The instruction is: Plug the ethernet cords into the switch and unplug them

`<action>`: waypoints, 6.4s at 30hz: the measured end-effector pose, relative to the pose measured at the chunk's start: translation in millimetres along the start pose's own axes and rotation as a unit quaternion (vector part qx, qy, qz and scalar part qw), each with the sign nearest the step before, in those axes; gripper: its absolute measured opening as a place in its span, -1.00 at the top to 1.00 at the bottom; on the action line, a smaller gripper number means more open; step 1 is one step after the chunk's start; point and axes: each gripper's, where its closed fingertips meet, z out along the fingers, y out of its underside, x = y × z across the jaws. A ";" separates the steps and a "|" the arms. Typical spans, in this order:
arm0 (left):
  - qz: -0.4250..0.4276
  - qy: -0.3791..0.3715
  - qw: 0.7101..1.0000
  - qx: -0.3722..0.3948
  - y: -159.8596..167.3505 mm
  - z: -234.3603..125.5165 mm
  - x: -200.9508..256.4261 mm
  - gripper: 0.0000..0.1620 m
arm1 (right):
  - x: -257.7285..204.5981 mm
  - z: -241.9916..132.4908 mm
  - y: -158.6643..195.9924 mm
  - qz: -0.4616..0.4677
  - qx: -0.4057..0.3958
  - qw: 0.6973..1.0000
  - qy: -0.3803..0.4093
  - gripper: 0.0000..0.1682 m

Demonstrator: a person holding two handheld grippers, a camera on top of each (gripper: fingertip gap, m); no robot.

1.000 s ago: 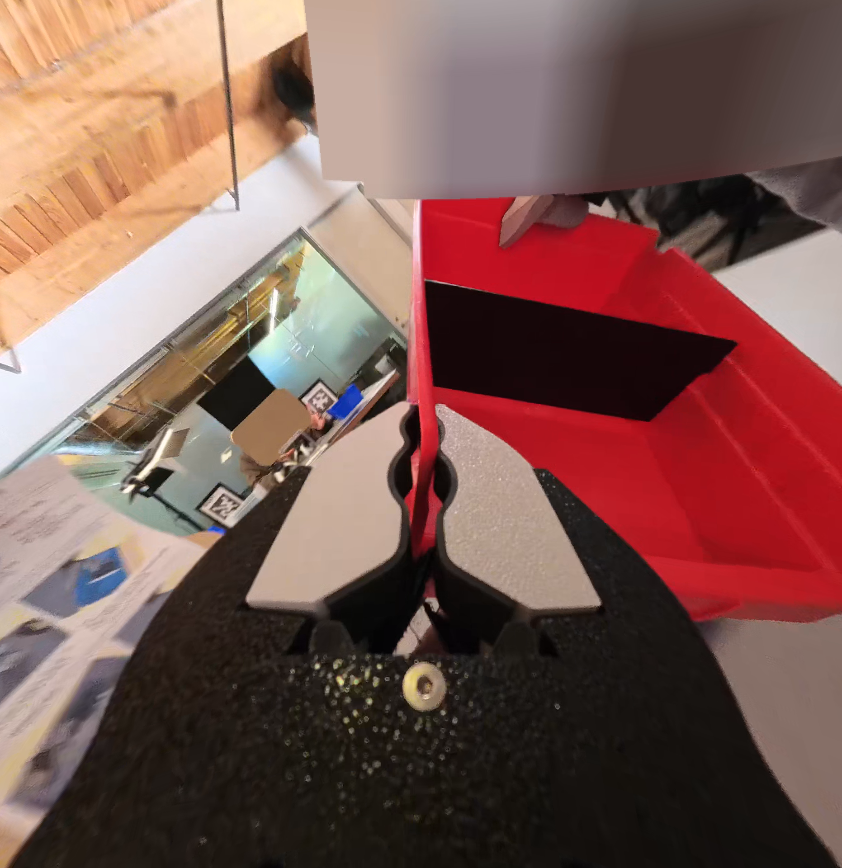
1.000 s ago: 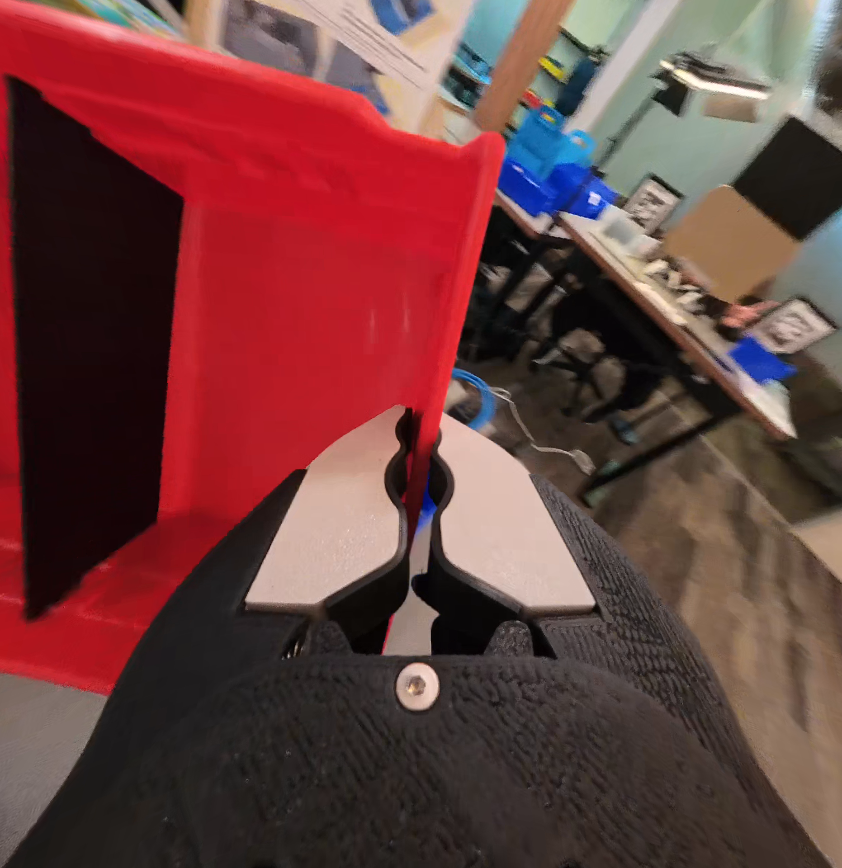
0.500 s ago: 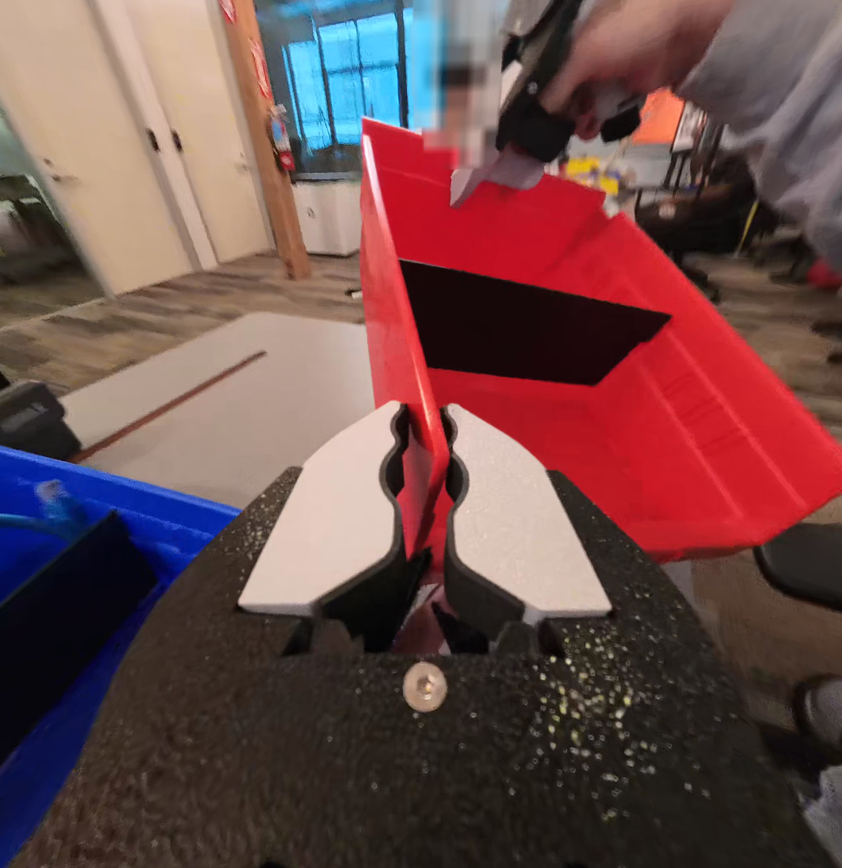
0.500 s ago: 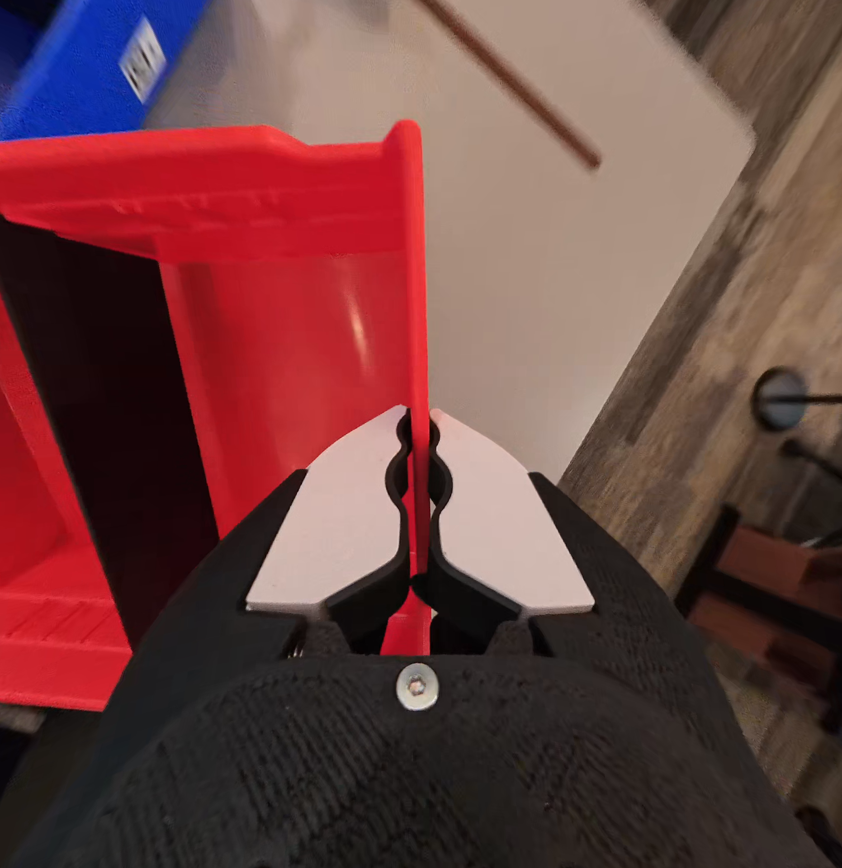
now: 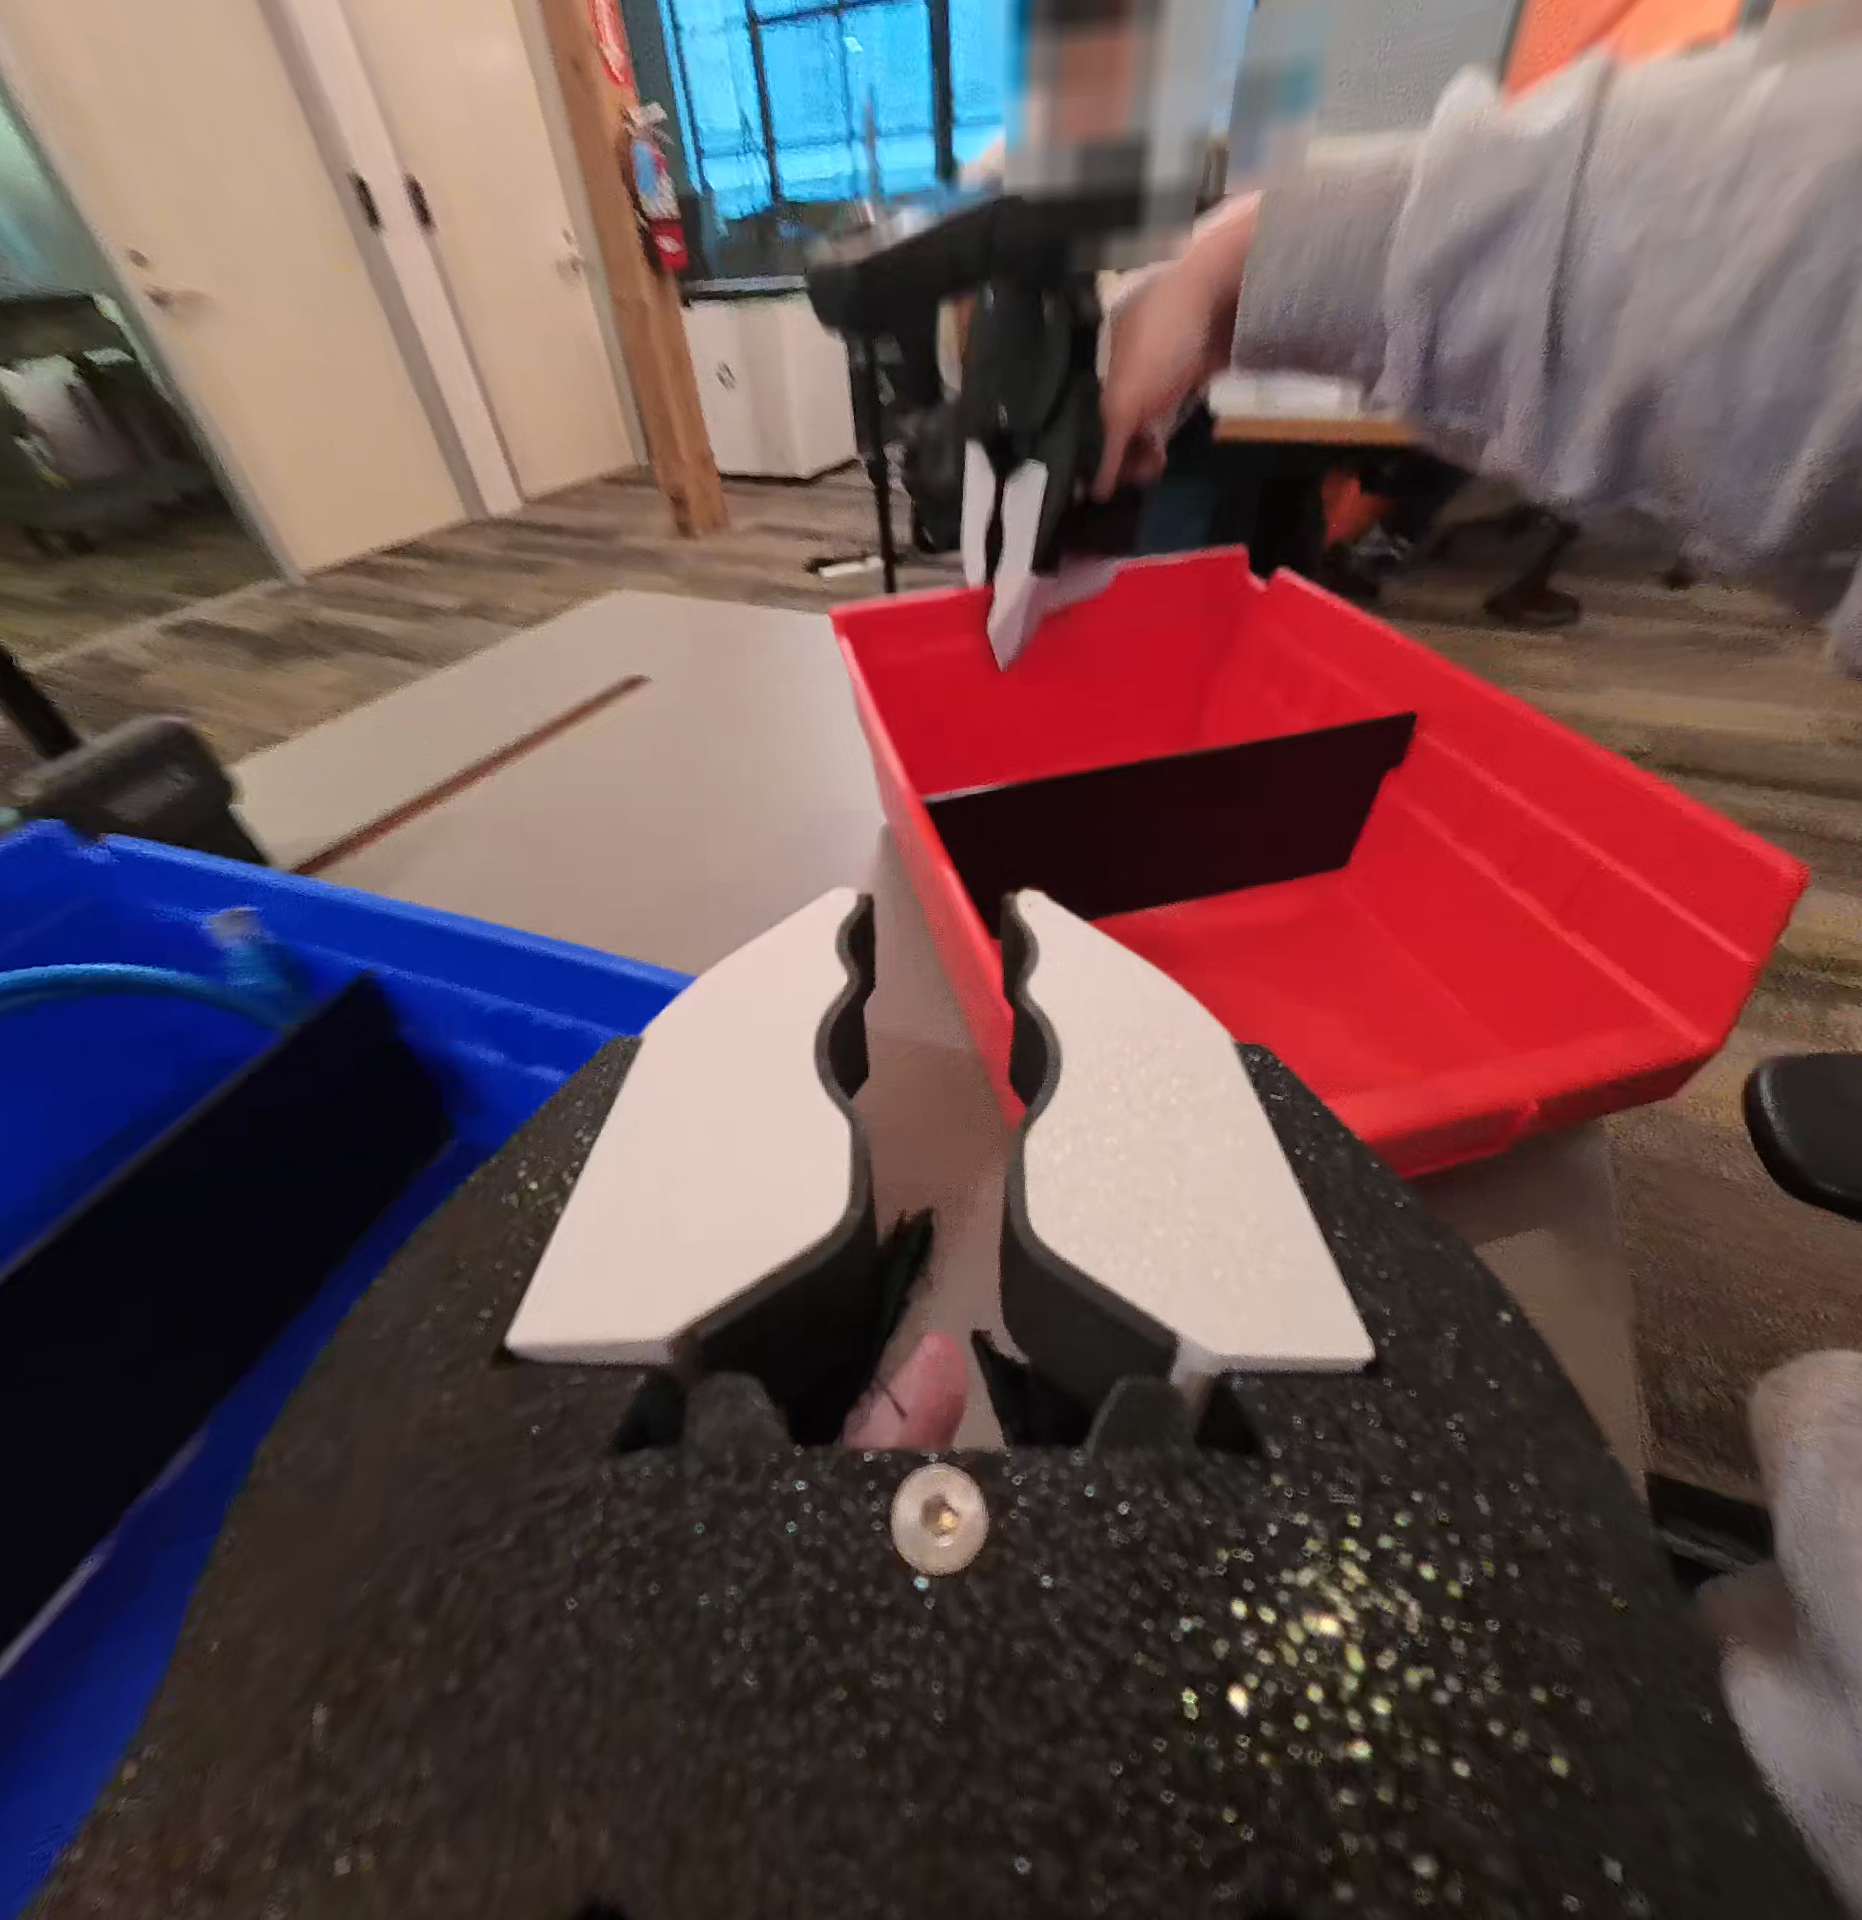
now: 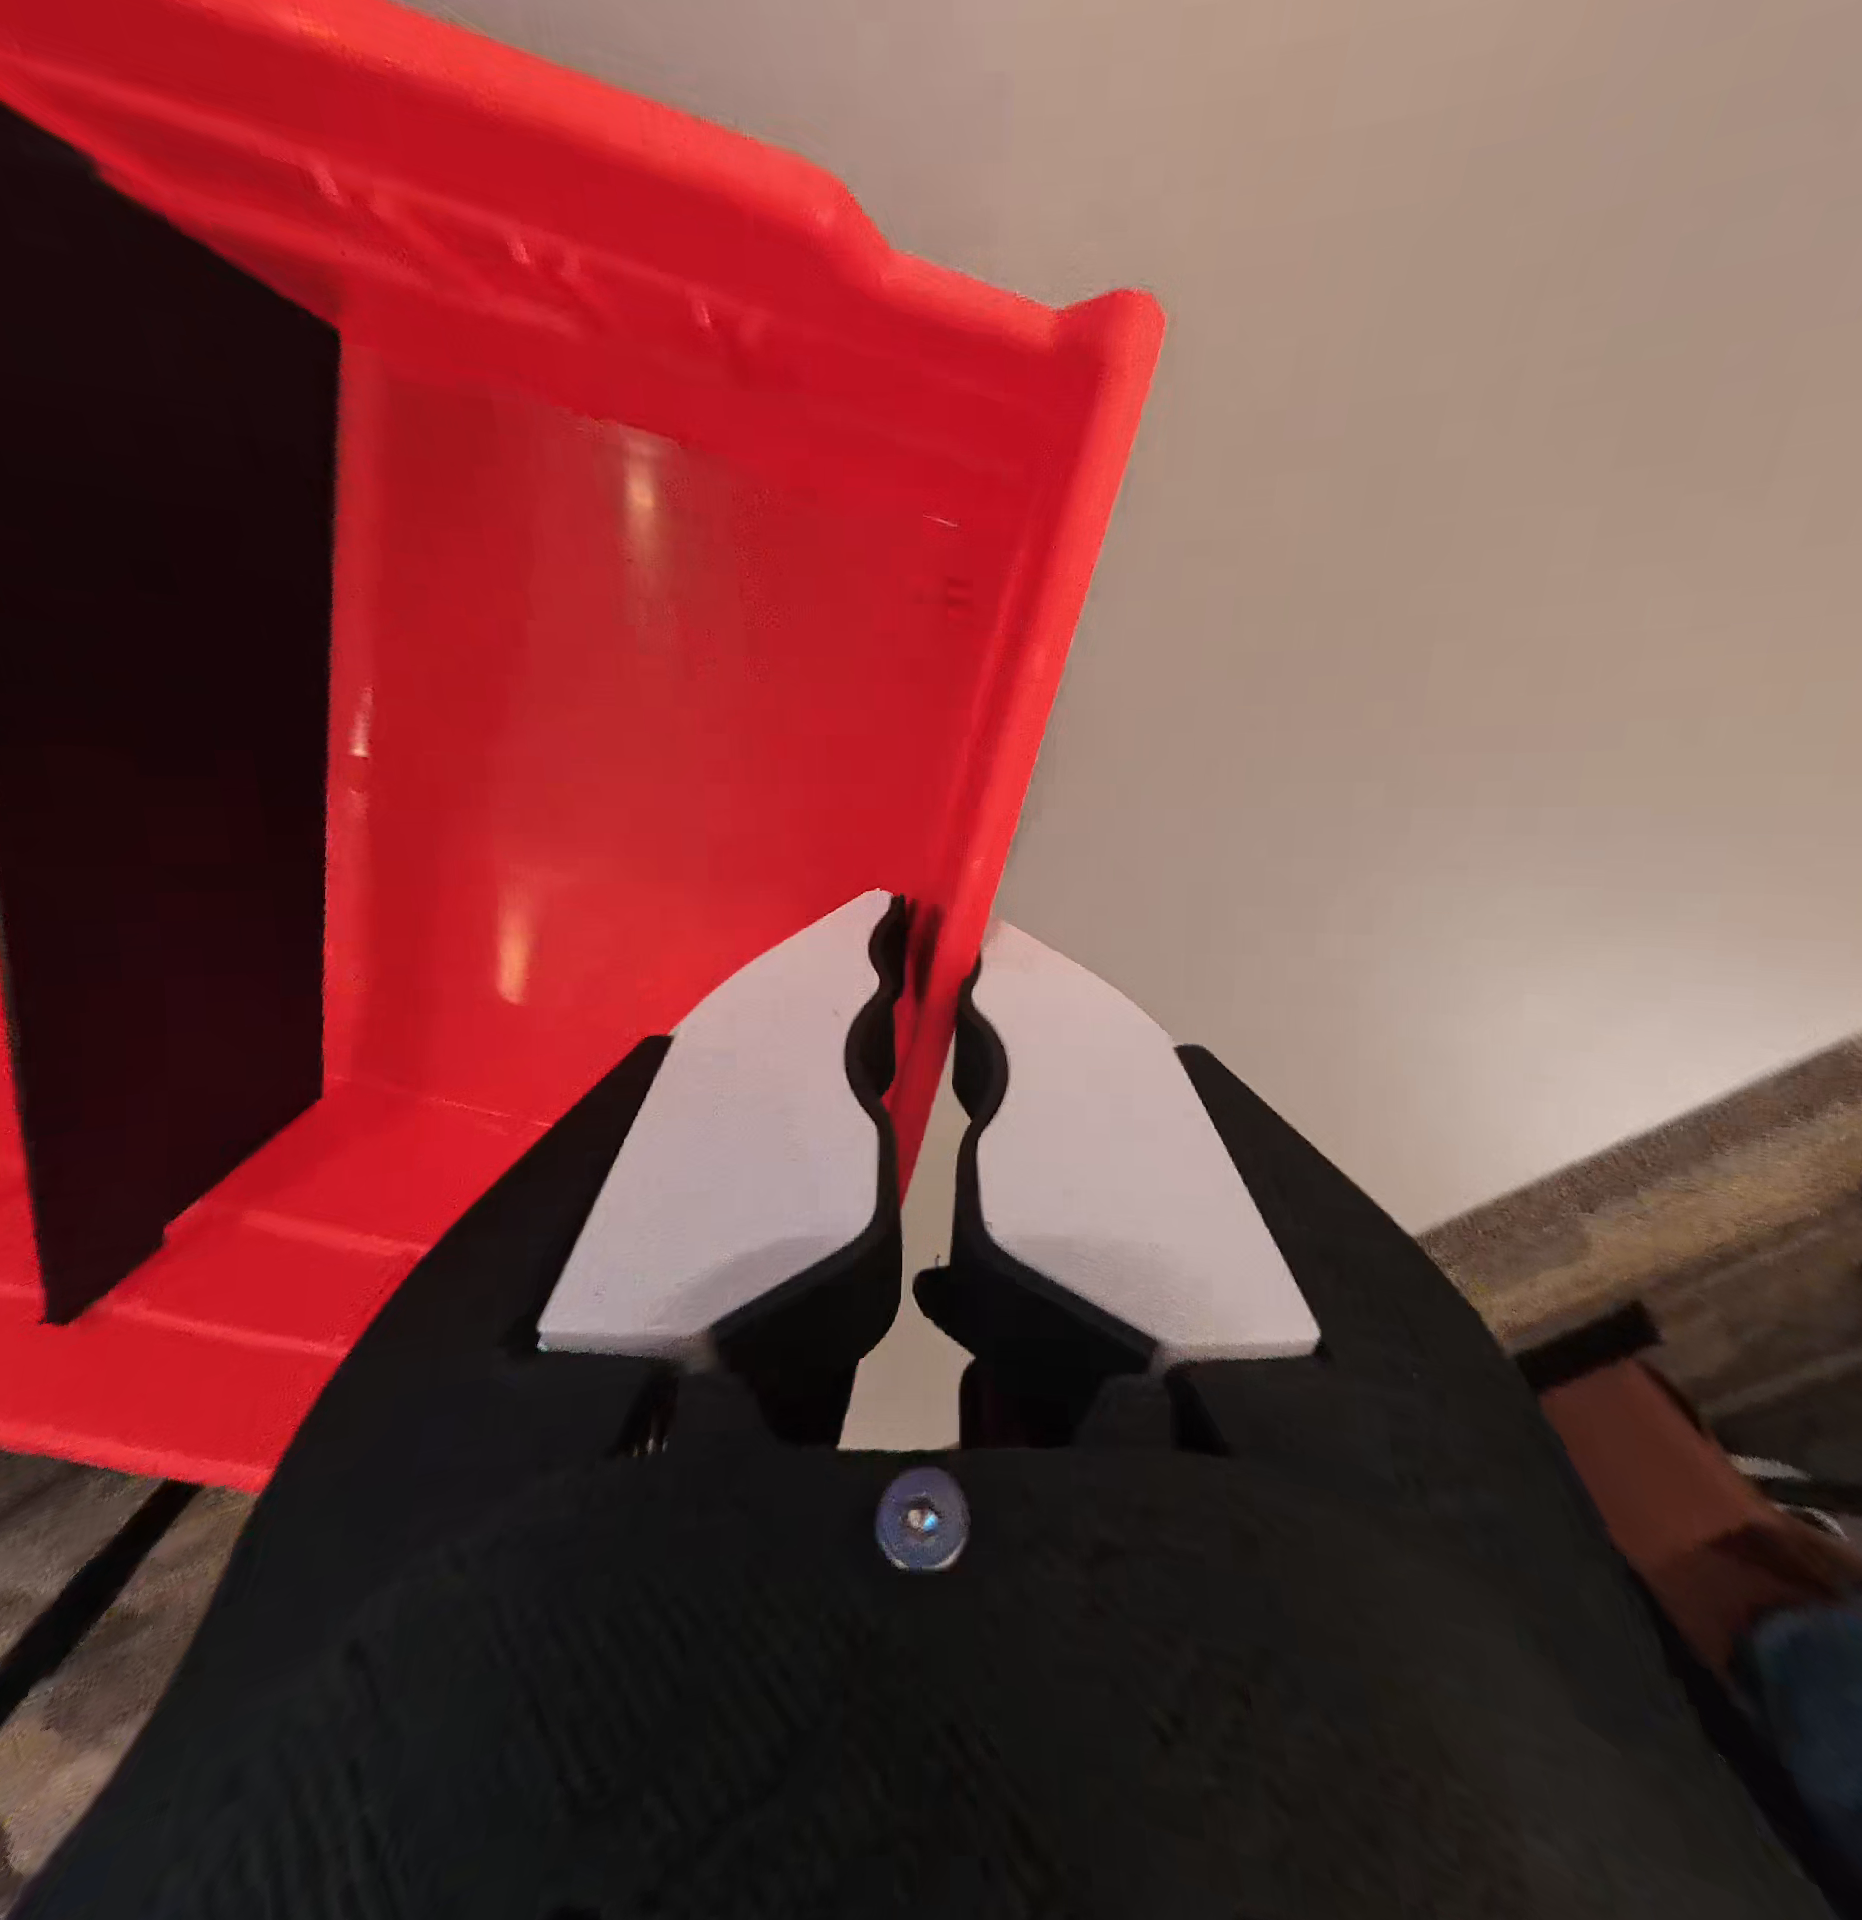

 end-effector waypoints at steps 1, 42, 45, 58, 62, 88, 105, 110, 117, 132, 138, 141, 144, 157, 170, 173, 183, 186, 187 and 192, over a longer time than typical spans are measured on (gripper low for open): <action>-0.002 -0.012 1.000 0.012 -7.1 -12.8 -9.0 0.69 | 3.0 3.3 -5.0 -0.007 0.000 1.000 -0.011 0.94; -0.132 -0.232 0.964 0.010 101.1 -150.2 -267.4 0.30 | -100.1 -109.9 -194.7 0.170 0.562 0.763 0.269 0.26; -0.094 -0.247 0.965 0.005 102.2 -156.7 -264.6 0.28 | -114.7 -100.1 -206.2 0.181 0.614 0.714 0.285 0.31; -0.070 -0.257 0.962 0.065 91.4 -164.0 -255.8 0.40 | -116.2 -47.9 -213.3 0.167 0.643 0.661 0.349 0.65; -0.064 -0.263 0.960 0.068 90.5 -164.8 -255.6 0.42 | -112.7 -37.1 -213.5 0.173 0.624 0.673 0.357 0.71; -0.015 -0.282 0.954 0.105 79.5 -173.0 -249.1 1.00 | -141.7 -6.1 -239.5 0.154 0.592 0.758 0.225 1.00; 0.012 -0.292 0.949 0.121 74.6 -175.7 -248.3 1.00 | -119.1 -34.0 -311.6 0.016 0.456 0.858 0.236 0.68; 0.006 -0.288 0.949 0.124 74.6 -176.2 -248.7 1.00 | -94.9 -15.2 -369.5 0.198 0.390 0.899 -0.018 0.43; 0.004 -0.283 0.951 0.122 75.1 -174.4 -248.3 1.00 | -78.3 13.5 -402.0 0.290 0.301 0.904 -0.086 0.32; -0.026 -0.286 0.949 0.130 76.0 -178.7 -254.5 0.99 | -60.9 51.2 -413.6 0.340 0.226 0.911 -0.063 0.46; -0.023 -0.284 0.950 0.129 75.9 -178.0 -253.5 0.99 | -63.5 49.1 -420.2 0.318 0.233 0.918 -0.046 0.57; -0.024 -0.283 0.950 0.129 75.8 -178.0 -253.6 0.99 | -65.0 36.9 -426.7 0.301 0.268 0.915 -0.032 0.63; -0.024 -0.283 0.950 0.129 75.8 -178.1 -253.6 0.99 | -72.9 19.7 -434.2 0.268 0.306 0.913 -0.020 0.68; -0.026 -0.282 0.950 0.132 75.6 -178.8 -253.9 0.99 | -104.1 -94.9 -436.7 0.105 0.501 0.855 0.080 0.76; -0.015 -0.296 0.945 0.139 72.3 -184.0 -257.6 0.98 | -167.2 -199.3 -362.1 0.009 0.704 0.689 0.172 0.77; -0.002 -0.296 0.942 0.157 57.1 -190.3 -258.3 0.82 | -169.9 -199.4 -348.2 0.009 0.733 0.665 0.146 0.77; 0.123 -0.135 0.962 0.205 -82.1 -158.0 -193.1 -0.05 | -197.0 -194.6 -346.1 -0.116 0.784 0.609 0.021 0.76; 0.116 -0.049 0.973 0.193 -114.2 -143.7 -165.6 -0.18 | -206.1 -189.4 -344.6 -0.151 0.790 0.594 0.002 0.77; 0.125 -0.044 0.971 0.200 -123.2 -143.9 -160.8 -0.12 | -210.5 -187.0 -343.6 -0.168 0.790 0.589 -0.004 0.76; 0.174 -0.047 0.963 0.198 -139.3 -145.1 -144.2 0.08 | -230.3 -174.8 -340.7 -0.231 0.776 0.585 -0.037 0.76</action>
